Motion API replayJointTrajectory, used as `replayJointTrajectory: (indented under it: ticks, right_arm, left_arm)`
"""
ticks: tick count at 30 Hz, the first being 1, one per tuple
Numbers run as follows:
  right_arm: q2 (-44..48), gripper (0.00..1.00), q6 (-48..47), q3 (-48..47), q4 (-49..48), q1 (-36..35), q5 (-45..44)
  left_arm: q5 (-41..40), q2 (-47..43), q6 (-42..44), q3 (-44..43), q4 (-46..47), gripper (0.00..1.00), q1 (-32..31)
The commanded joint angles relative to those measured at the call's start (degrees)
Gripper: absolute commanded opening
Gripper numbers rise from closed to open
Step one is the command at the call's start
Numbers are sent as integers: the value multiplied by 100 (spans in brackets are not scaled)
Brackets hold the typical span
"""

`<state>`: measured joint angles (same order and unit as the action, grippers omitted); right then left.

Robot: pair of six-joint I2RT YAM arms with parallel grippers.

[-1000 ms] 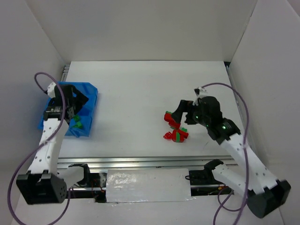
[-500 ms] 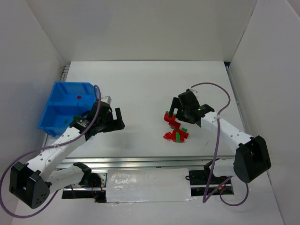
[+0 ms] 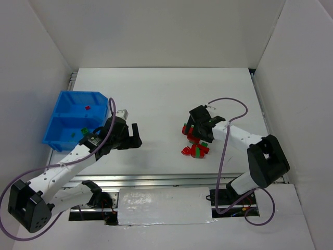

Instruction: Sort the legos into containers by color

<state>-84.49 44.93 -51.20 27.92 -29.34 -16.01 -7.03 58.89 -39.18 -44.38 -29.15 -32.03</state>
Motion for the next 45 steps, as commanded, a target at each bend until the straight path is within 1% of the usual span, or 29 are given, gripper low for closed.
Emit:
replayJointTrajectory:
  ticks: [1, 4, 5, 8, 12, 19, 21, 24, 25, 27, 28, 31, 33, 34, 35, 36, 37, 38, 39, 40, 41, 43, 44, 45]
  right_arm:
    - [64, 97, 157, 4, -269, -89, -202]
    - [90, 92, 183, 84, -410, -115, -113]
    - [47, 88, 183, 40, -410, -133, -104]
    - [-68, 85, 209, -21, -366, -177, -122]
    - [-191, 84, 262, 22, -393, -195, -139]
    - [-366, 89, 271, -56, -331, -238, -148]
    - [-384, 88, 280, -100, -279, -239, -192]
    - [-288, 84, 280, -92, -349, -300, -166]
    - [-270, 76, 280, -75, -375, -326, -139]
    - [-305, 68, 289, -92, -393, -318, -122]
    - [-314, 60, 280, -118, -375, -335, -122]
    - [-227, 45, 289, -162, -296, -388, -183]
    - [-8, 40, 297, -153, -340, -432, -131]
    - [81, 29, 263, -153, -392, -441, 0]
    - [177, 23, 253, -153, -419, -432, 80]
    - [405, 13, 245, -127, -463, -441, 176]
    - [529, 0, 245, -127, -498, -432, 273]
    - [643, 0, 245, -127, -585, -432, 491]
    - [905, 0, 245, -127, -612, -441, 607]
    - [1047, 0, 253, -162, -691, -432, 721]
    - [1344, 0, 288, -162, -726, -441, 966]
    - [1671, 0, 402, -180, -875, -441, 1266]
    - [1820, 0, 472, -180, -937, -441, 1589]
    - [2152, 0, 551, -145, -1033, -432, 1871]
  left_arm:
    - [-53, -168, 33, 17, 164, 99, -31]
    - [34, -194, 42, 87, 269, 99, -31]
    - [70, -159, 51, 105, 287, 99, -31]
    - [61, -89, 77, 105, 278, 99, -31]
    - [131, -97, 77, 114, 269, 99, -40]
    - [158, -291, 77, 140, 243, 99, -49]
    - [167, -282, 68, 158, 243, 99, -58]
    - [271, -291, 112, 193, 312, 100, -101]
    - [324, -326, 130, 193, 348, 99, -119]
    - [360, -343, 139, 193, 366, 99, -128]
    - [351, -378, 139, 184, 348, 100, -128]
    - [412, -501, 147, 219, 400, 100, -137]
    - [474, -572, 182, 281, 480, 100, -145]
    - [622, -659, 209, 298, 637, 99, -145]
    - [676, -712, 252, 368, 751, 99, -137]
    - [868, -782, 366, 386, 883, 100, -137]
    - [1070, -818, 428, 412, 1050, 100, -137]
    - [1507, -862, 472, 491, 1504, 99, -145]
    - [1729, -897, 542, 561, 1813, 100, -145]
    - [1949, -984, 595, 658, 2582, 99, -163]
    - [2377, -1055, 778, 902, 3042, 100, -180]
    - [2723, -1073, 1069, 1097, 3886, 99, -242]
    - [2977, -1082, 1383, 1272, 4665, 100, -338]
    - [3110, -1082, 1569, 1335, 5029, 99, -400]
